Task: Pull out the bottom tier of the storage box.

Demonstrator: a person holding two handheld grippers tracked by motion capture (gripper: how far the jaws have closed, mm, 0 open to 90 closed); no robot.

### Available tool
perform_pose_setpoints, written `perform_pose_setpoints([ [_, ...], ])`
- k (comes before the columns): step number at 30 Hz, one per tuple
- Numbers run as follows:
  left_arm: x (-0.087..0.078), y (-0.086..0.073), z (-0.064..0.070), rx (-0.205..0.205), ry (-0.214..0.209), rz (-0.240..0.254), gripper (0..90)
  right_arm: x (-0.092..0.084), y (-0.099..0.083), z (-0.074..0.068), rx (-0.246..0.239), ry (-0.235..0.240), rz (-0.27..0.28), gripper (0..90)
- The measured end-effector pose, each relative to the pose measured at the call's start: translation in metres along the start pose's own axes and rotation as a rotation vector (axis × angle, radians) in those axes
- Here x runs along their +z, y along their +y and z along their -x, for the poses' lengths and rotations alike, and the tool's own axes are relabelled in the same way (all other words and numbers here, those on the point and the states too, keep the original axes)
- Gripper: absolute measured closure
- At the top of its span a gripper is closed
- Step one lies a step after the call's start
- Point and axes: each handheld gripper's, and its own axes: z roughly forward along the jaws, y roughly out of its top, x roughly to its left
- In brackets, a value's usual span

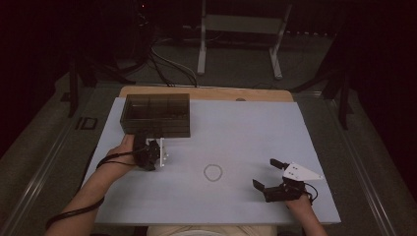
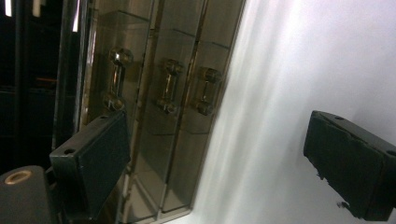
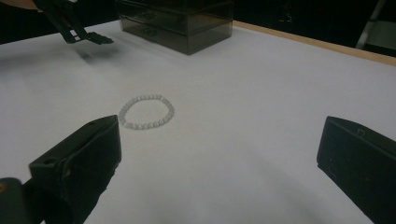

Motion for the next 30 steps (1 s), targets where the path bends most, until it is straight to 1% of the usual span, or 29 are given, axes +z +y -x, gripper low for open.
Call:
perform_pose_setpoints([
  [1,0.001,0.001,0.001,0.016,0.011,-0.002,14.1,0.000,0.000,0.000,-0.001,-0.002,0.000,0.0],
  [2,0.002,0.001,0.002,0.040,0.026,-0.007,14.9,0.000,0.000,0.000,-0.004,-0.004,0.001,0.0],
  [3,0.003,0.002,0.004,0.054,0.033,-0.016,16.6,-0.001,0.000,-0.001,-0.005,-0.006,0.003,0.0],
  [4,0.004,0.003,0.005,0.071,0.036,-0.036,16.7,-0.001,0.001,0.000,-0.006,-0.007,0.005,0.0],
  [5,0.005,0.003,0.007,0.098,0.048,-0.048,17.3,-0.001,0.001,0.000,-0.005,-0.007,0.007,0.0],
  [6,0.007,0.003,0.009,0.115,0.058,-0.055,19.3,-0.001,0.001,0.000,-0.004,-0.009,0.009,0.0],
  [7,0.008,0.003,0.010,0.122,0.069,-0.055,21.3,-0.002,0.001,0.000,-0.004,-0.010,0.009,0.0],
  [8,0.009,0.003,0.012,0.116,0.075,-0.052,24.3,-0.002,0.001,0.000,-0.005,-0.011,0.010,0.0],
  [9,0.010,0.003,0.013,0.123,0.080,-0.061,26.4,-0.002,0.001,0.000,-0.005,-0.011,0.009,0.0],
  [10,0.010,0.003,0.013,0.123,0.080,-0.061,26.9,-0.002,0.001,0.000,-0.005,-0.011,0.009,0.0],
  [11,0.012,0.003,0.015,0.141,0.089,-0.073,26.9,-0.002,0.001,0.000,-0.003,-0.012,0.010,0.0],
  [12,0.014,0.002,0.017,0.151,0.094,-0.080,29.4,-0.002,0.001,0.001,-0.001,-0.011,0.012,0.0],
  [13,0.015,0.002,0.019,0.149,0.094,-0.079,32.2,-0.001,0.001,0.001,-0.001,-0.011,0.013,0.0],
  [14,0.016,0.002,0.020,0.156,0.097,-0.089,33.8,-0.001,0.001,0.001,-0.001,-0.011,0.013,0.0],
  [15,0.017,0.003,0.020,0.173,0.094,-0.097,35.7,-0.001,0.001,0.001,-0.001,-0.011,0.012,0.0],
  [16,0.019,0.003,0.022,0.174,0.100,-0.097,37.1,-0.001,0.001,0.001,-0.002,-0.010,0.011,0.0],
  [17,0.020,0.004,0.022,0.172,0.100,-0.094,40.6,-0.001,0.001,0.001,-0.001,-0.010,0.010,0.0],
  [19,0.024,0.005,0.023,0.181,0.109,-0.112,44.1,-0.001,0.001,0.001,-0.001,-0.010,0.010,0.0],
  [20,0.026,0.005,0.024,0.192,0.122,-0.117,45.9,-0.001,0.001,0.001,0.001,-0.010,0.010,0.0],
  [21,0.027,0.006,0.025,0.187,0.133,-0.116,48.9,-0.001,0.001,0.001,0.000,-0.010,0.010,0.0],
  [23,0.030,0.007,0.025,0.196,0.140,-0.131,53.6,-0.001,0.000,0.001,0.000,-0.010,0.009,0.0],
  [24,0.033,0.007,0.025,0.191,0.151,-0.130,55.0,-0.001,0.000,0.001,0.001,-0.009,0.007,0.0],
  [25,0.034,0.008,0.025,0.199,0.159,-0.138,57.7,-0.001,0.000,0.001,0.001,-0.008,0.004,0.0],
  [26,0.034,0.008,0.025,0.199,0.159,-0.138,59.2,-0.001,0.000,0.001,0.001,-0.008,0.004,0.0],
  [27,0.037,0.008,0.025,0.184,0.157,-0.138,60.5,-0.001,0.000,0.001,-0.001,-0.008,0.004,0.0],
  [28,0.039,0.008,0.025,0.195,0.163,-0.146,61.5,-0.001,0.000,0.001,-0.001,-0.008,0.003,0.0],
  [29,0.040,0.008,0.025,0.184,0.158,-0.141,62.8,-0.001,0.000,0.000,-0.002,-0.008,0.003,0.0],
  [30,0.041,0.008,0.026,0.181,0.161,-0.148,64.5,-0.001,0.000,0.000,-0.002,-0.009,0.003,0.0],
])
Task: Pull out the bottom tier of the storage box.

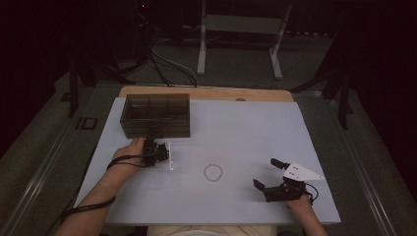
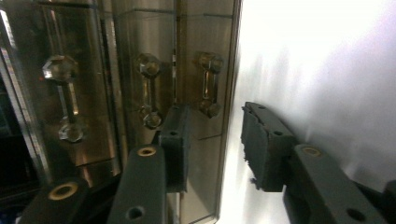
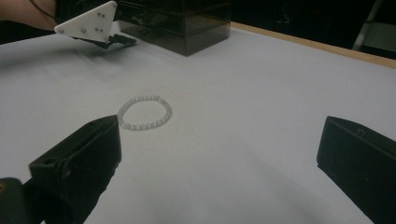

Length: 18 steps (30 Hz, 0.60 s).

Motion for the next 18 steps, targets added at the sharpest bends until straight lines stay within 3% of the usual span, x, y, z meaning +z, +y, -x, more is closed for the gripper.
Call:
perform_pose_setpoints([
  [14,0.011,0.008,0.005,0.011,0.037,-0.001,71.8,0.001,0.000,0.000,0.006,0.024,-0.004,0.0],
  [18,0.010,0.009,0.002,-0.001,0.034,-0.013,79.8,0.002,0.000,-0.001,0.006,0.027,-0.008,0.0],
])
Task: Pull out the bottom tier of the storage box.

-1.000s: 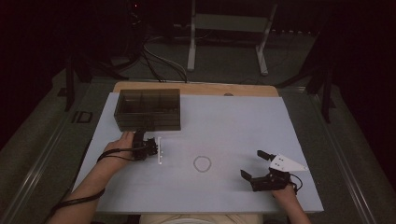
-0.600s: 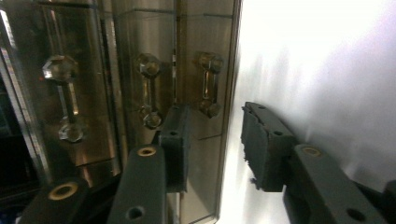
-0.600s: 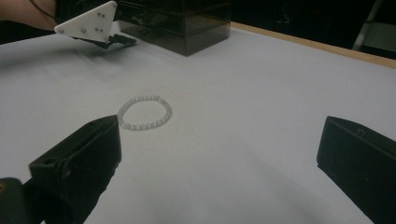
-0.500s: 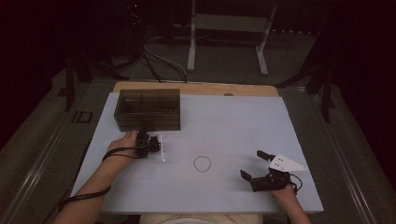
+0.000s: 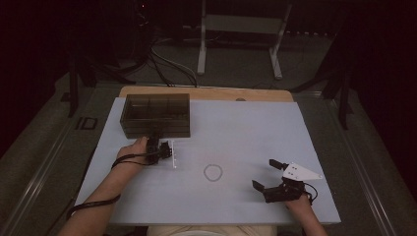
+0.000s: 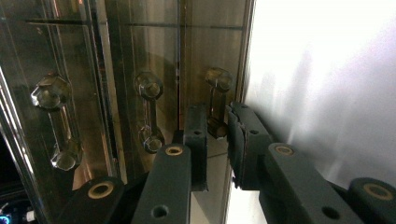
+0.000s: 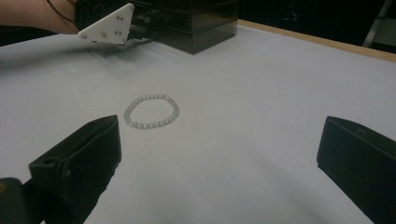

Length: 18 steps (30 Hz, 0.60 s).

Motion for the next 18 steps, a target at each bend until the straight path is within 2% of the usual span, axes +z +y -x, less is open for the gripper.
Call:
perform_pose_setpoints([
  [3,0.0004,0.0007,0.0015,0.021,0.018,-0.004,80.2,0.0007,0.0001,-0.0004,-0.003,0.005,-0.002,0.0],
  [9,0.0003,0.0030,0.0021,0.028,0.020,-0.019,80.8,0.0005,-0.0001,-0.0003,0.001,0.008,-0.001,0.0],
  [12,-0.0002,0.0036,0.0002,0.015,0.013,-0.023,81.1,0.0015,-0.0004,-0.0001,0.002,0.011,-0.007,0.0],
  [13,0.0000,0.0032,-0.0003,0.015,0.021,-0.011,81.4,0.0019,-0.0004,-0.0001,0.002,0.012,-0.008,0.0],
  [15,-0.0016,0.0028,-0.0013,0.007,0.009,-0.019,81.5,0.0021,-0.0004,-0.0003,0.001,0.013,-0.010,0.0],
  [18,-0.0024,0.0024,-0.0017,0.014,0.007,-0.020,81.6,0.0018,-0.0005,-0.0001,0.001,0.011,-0.008,0.0],
])
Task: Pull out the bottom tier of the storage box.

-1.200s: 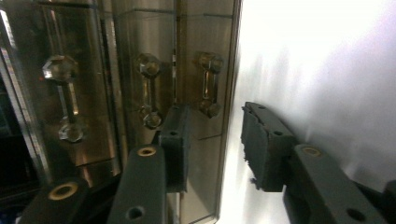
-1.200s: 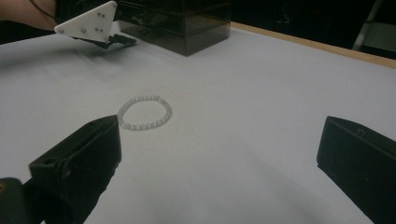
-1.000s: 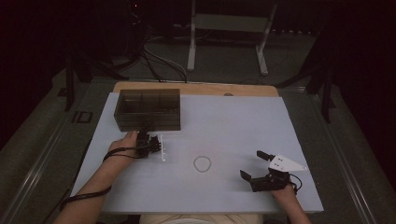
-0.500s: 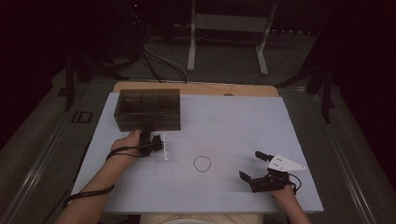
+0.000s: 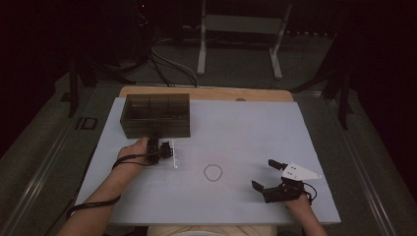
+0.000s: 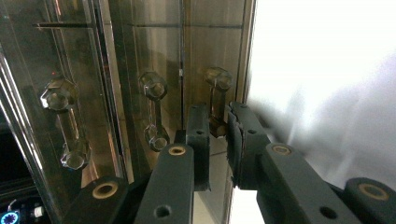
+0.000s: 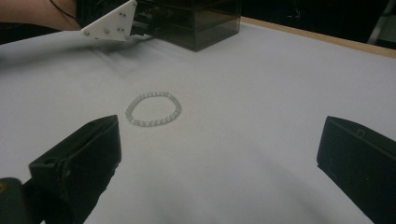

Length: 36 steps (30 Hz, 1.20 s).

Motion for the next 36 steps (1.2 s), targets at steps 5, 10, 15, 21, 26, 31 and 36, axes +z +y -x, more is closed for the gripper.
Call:
perform_pose_setpoints([
  [5,-0.004,-0.001,0.001,-0.001,-0.010,0.001,81.7,-0.001,0.000,0.000,0.002,-0.003,0.001,0.0],
  [10,-0.010,-0.002,0.005,0.009,-0.015,0.008,81.6,-0.001,0.000,0.000,0.000,-0.005,0.000,0.0],
  [15,-0.020,-0.002,0.007,-0.012,-0.019,0.024,90.0,-0.001,0.000,0.001,0.000,-0.017,-0.002,0.0],
  [21,-0.016,-0.008,0.008,0.002,-0.007,0.030,90.0,0.000,0.000,0.000,-0.003,-0.017,-0.006,0.0],
  [26,-0.021,-0.019,-0.002,-0.096,-0.067,0.059,78.8,-0.001,0.000,0.001,0.000,-0.017,-0.007,0.0],
  [31,-0.029,-0.045,-0.021,-0.250,-0.270,0.204,59.1,0.000,-0.001,0.000,-0.001,-0.014,-0.012,0.0],
  [36,-0.025,-0.063,-0.038,-0.376,-0.447,0.207,13.7,0.002,-0.001,0.000,-0.008,-0.012,-0.022,0.0],
])
